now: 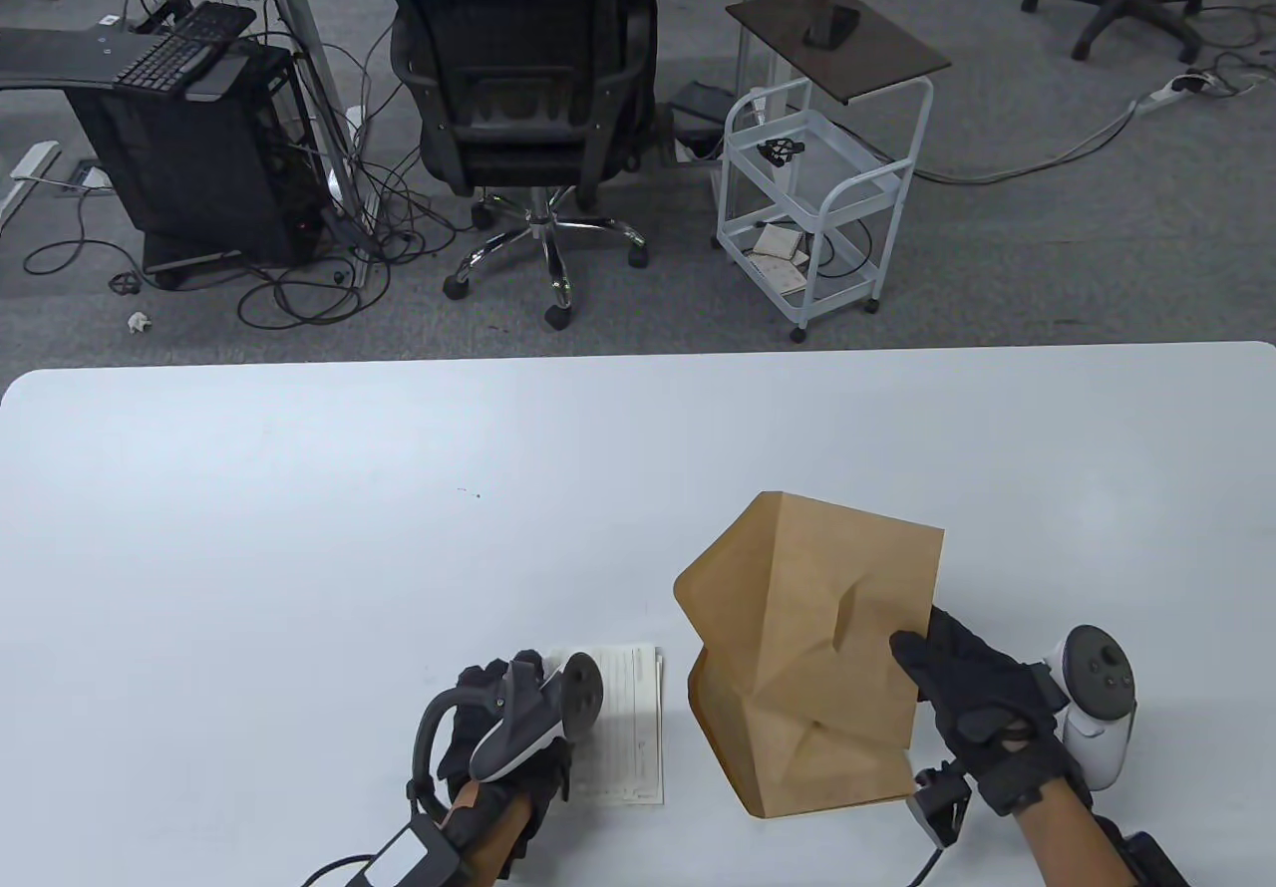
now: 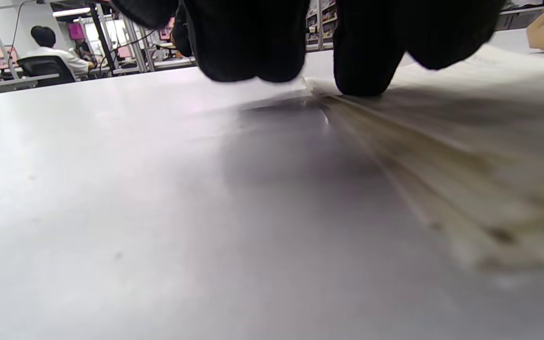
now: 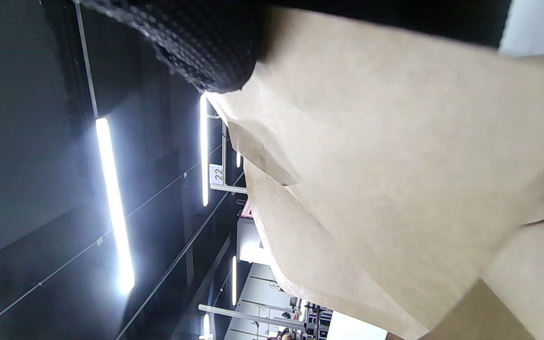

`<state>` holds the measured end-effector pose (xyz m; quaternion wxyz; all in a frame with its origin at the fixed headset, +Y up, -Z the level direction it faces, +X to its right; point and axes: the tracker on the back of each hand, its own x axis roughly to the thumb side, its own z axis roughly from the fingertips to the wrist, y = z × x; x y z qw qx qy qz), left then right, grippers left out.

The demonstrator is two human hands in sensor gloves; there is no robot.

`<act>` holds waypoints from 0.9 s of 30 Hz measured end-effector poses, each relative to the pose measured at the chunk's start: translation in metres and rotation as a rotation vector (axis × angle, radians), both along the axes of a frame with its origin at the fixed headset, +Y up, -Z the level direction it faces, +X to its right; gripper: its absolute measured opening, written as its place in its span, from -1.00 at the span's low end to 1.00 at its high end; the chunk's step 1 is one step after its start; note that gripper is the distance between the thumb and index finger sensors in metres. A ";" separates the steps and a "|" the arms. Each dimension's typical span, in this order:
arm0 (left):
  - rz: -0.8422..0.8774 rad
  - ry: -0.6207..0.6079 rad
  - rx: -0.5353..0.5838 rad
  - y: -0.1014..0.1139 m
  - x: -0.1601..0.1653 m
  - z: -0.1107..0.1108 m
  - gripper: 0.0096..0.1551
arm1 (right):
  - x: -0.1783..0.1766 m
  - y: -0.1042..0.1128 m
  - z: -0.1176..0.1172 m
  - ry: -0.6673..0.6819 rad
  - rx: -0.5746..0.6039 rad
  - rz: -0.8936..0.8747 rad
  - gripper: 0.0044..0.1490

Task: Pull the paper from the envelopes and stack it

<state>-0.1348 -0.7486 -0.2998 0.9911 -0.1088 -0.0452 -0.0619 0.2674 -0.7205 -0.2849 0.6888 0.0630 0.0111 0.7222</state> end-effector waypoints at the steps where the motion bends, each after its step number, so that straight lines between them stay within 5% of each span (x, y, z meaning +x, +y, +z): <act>1: 0.015 0.004 -0.005 0.000 -0.001 0.000 -0.47 | -0.001 0.000 0.000 0.001 0.000 0.002 -0.41; 11: 0.115 -0.008 -0.032 0.017 -0.010 -0.003 -0.28 | -0.002 0.002 0.001 0.011 0.004 -0.005 -0.40; 19: 0.113 -0.110 0.372 0.066 -0.028 0.016 -0.11 | -0.004 0.002 0.002 0.040 -0.030 -0.007 -0.38; 27: 0.072 -0.158 0.463 0.046 -0.031 0.031 -0.06 | -0.006 -0.001 0.001 0.077 -0.074 0.006 -0.35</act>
